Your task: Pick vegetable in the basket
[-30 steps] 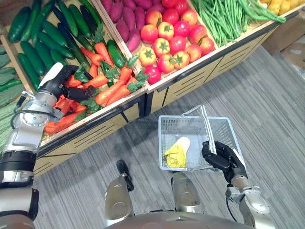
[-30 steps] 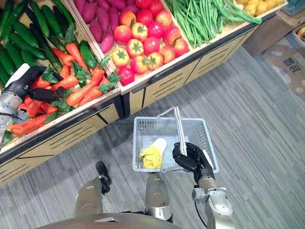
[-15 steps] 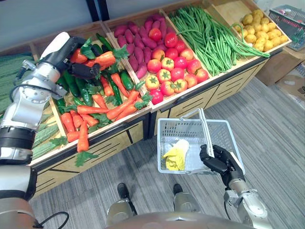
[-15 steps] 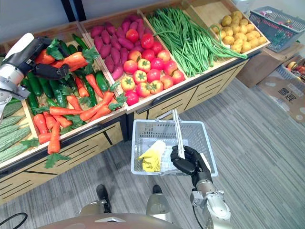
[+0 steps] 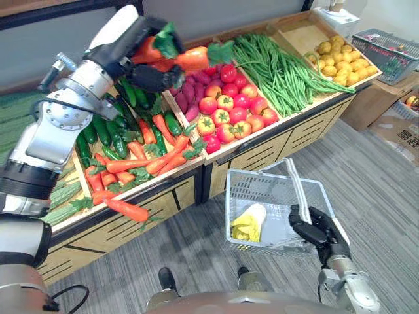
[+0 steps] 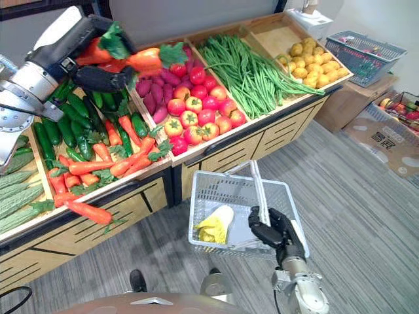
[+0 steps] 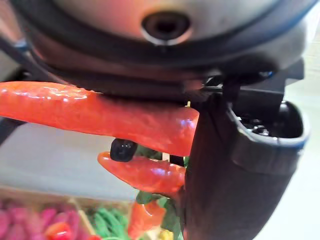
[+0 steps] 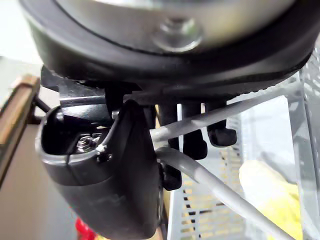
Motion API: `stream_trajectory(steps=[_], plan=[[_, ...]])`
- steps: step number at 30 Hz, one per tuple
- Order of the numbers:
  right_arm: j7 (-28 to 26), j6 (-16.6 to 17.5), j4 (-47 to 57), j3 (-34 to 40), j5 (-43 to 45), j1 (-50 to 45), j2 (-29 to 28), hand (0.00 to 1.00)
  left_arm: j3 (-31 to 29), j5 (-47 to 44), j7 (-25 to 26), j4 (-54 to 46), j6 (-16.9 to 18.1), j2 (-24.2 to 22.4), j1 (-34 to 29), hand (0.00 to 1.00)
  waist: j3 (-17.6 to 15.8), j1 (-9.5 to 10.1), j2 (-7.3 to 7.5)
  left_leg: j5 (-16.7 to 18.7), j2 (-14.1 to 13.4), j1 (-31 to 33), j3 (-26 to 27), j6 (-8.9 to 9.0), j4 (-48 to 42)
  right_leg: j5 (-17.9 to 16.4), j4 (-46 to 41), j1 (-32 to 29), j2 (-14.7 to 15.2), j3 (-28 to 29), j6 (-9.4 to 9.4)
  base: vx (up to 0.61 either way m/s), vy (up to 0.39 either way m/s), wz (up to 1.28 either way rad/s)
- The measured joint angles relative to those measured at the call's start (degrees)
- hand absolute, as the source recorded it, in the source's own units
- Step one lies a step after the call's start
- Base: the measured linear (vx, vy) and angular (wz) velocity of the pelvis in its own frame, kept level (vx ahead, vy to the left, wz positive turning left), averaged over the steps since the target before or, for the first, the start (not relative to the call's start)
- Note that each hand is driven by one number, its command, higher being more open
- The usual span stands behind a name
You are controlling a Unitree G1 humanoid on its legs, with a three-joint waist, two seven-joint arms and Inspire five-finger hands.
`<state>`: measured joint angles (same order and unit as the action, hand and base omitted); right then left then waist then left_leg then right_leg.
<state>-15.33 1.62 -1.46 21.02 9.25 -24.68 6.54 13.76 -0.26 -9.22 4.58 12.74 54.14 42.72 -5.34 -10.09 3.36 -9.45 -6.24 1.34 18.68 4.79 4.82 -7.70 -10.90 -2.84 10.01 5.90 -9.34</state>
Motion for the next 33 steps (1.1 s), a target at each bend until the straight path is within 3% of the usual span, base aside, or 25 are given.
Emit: stream_trajectory(steps=[7, 11, 16, 20, 33], plan=[[1.1, 0.0, 1.8, 11.3, 0.0, 0.3, 5.5, 0.0, 1.8, -3.9, -2.3, -5.2, 1.5, -2.7, -3.2, 0.0, 3.2, -1.33, -1.94, 0.2, -0.4, -1.6, 1.9, 0.24, 0.3, -0.1, -0.1, -0.1, -0.5, 2.2, 0.24, -0.04, -0.015, -0.14], [1.6, 0.0, 3.1, 13.9, 0.0, 0.9, 9.0, 0.0, 3.7, -4.1, -3.7, -5.3, 1.7, -4.0, -5.0, 0.0, 4.1, -2.13, -1.84, 0.5, -0.8, -2.5, 3.6, 0.64, 0.3, 0.1, 0.0, -0.2, -1.0, 4.0, 0.53, -0.03, -0.011, -0.25], [2.1, 0.0, 4.7, 16.3, 0.3, 2.0, 12.2, 0.0, 5.8, -4.4, -4.9, -5.2, 1.5, -4.8, -7.2, 0.0, 5.3, -3.27, -0.3, 1.0, -2.0, -4.2, 7.5, 1.34, 0.1, 1.3, 0.1, -1.1, -2.6, 7.7, 0.5, -0.02, -0.027, -0.4], [1.8, 0.0, 4.7, 16.4, 1.3, 3.1, 14.3, 0.0, 6.0, -4.9, -5.3, -5.0, 1.1, -6.3, -7.5, 0.0, 5.3, -4.2, 0.36, 1.2, -2.4, -5.8, 10.0, 1.43, 0.1, 1.7, 0.0, -1.1, -3.3, 10.3, 0.49, 0.0, -0.017, -0.35], [-2.1, 0.0, 8.7, 10.0, 2.9, 3.1, 16.4, 0.0, 9.1, -6.4, -5.9, -4.4, 0.9, -12.4, -9.3, 0.0, 5.5, -5.29, 0.23, 2.6, -3.4, -8.8, 16.7, 2.98, 0.0, 3.3, 1.1, -2.0, -5.4, 16.6, 0.16, -0.01, -0.018, -0.27]])
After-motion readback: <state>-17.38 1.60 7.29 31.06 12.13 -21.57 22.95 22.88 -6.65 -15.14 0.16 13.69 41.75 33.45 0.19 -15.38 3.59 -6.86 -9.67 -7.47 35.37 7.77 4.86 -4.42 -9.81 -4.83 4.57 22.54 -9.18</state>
